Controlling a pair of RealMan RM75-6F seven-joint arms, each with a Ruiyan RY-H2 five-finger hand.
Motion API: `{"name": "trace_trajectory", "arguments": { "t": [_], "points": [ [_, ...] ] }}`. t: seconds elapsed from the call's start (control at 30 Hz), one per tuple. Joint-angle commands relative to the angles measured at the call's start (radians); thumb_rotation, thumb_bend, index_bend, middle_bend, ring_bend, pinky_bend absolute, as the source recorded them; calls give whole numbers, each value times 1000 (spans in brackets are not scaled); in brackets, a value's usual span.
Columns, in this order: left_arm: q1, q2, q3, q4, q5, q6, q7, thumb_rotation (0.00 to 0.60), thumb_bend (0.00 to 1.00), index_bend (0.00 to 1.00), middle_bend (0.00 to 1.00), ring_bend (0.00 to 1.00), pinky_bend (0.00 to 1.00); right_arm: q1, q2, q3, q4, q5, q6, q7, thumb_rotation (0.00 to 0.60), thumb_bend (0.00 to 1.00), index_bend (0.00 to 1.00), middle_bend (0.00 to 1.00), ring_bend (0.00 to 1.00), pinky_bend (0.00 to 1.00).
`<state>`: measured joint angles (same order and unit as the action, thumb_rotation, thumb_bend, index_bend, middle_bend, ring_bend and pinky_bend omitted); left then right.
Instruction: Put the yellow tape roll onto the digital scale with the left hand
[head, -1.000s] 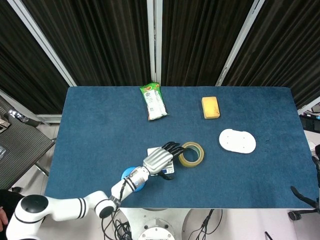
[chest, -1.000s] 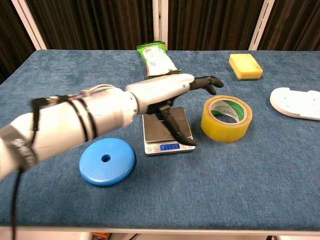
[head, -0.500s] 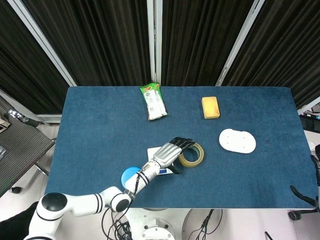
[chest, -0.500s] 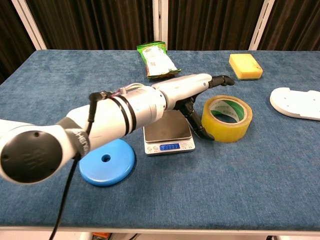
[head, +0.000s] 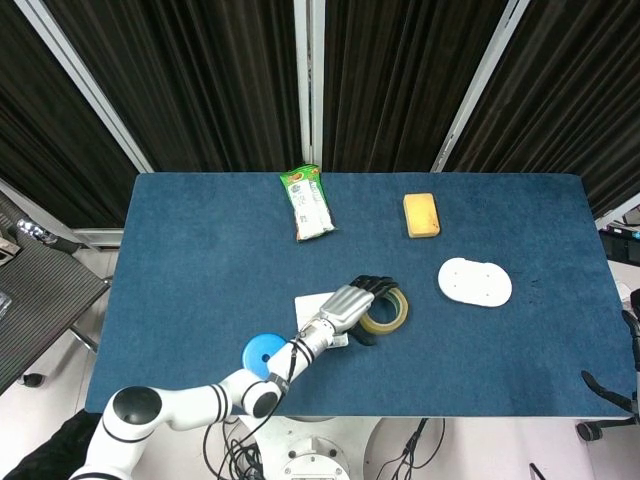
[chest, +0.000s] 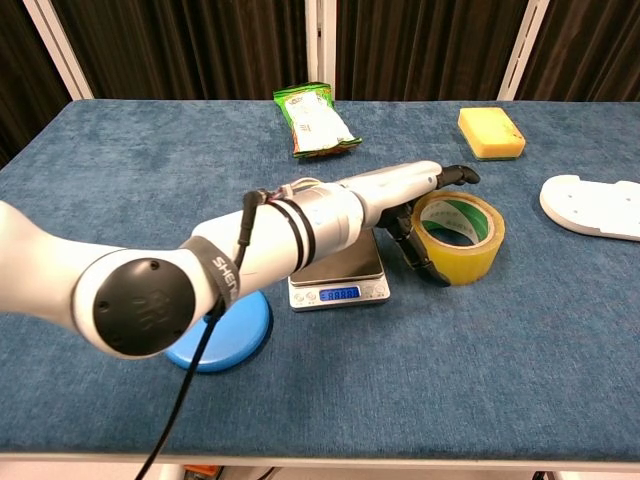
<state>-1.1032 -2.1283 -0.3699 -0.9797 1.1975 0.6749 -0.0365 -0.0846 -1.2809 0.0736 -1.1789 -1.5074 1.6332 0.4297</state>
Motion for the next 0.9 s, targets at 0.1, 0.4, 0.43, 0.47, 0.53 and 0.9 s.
{"name": "trace_trajectory", "arguments": {
  "t": [0.1, 0.4, 0.43, 0.47, 0.53, 0.9],
  "points": [
    [-21, -11, -1, 30, 4, -7, -6, 600, 79, 101, 175, 0, 22, 0, -1, 0, 1, 2, -4, 0, 600, 53, 0, 0, 0, 0],
    [-10, -29, 4, 52, -3, 46, 10, 600, 137, 239, 285, 165, 246, 2, -6, 0, 7, 6, -13, -1, 600, 55, 0, 0, 0, 0],
    [-7, -27, 4, 46, -3, 52, 4, 600, 141, 244, 289, 178, 251, 2, -7, 0, 7, 6, -13, -1, 600, 55, 0, 0, 0, 0],
    [-3, -24, 2, 37, 2, 63, -2, 600, 149, 251, 299, 195, 258, 3, -6, 0, 7, 6, -14, -2, 600, 56, 0, 0, 0, 0],
    [1, -18, 2, 23, 15, 87, -4, 600, 161, 263, 318, 226, 283, 3, -6, 0, 7, 6, -15, -3, 600, 58, 0, 0, 0, 0],
    [84, 129, 31, -193, 61, 217, 55, 600, 193, 274, 334, 271, 324, 10, -10, -6, 2, -1, -27, -20, 600, 60, 0, 0, 0, 0]
  ]
}}
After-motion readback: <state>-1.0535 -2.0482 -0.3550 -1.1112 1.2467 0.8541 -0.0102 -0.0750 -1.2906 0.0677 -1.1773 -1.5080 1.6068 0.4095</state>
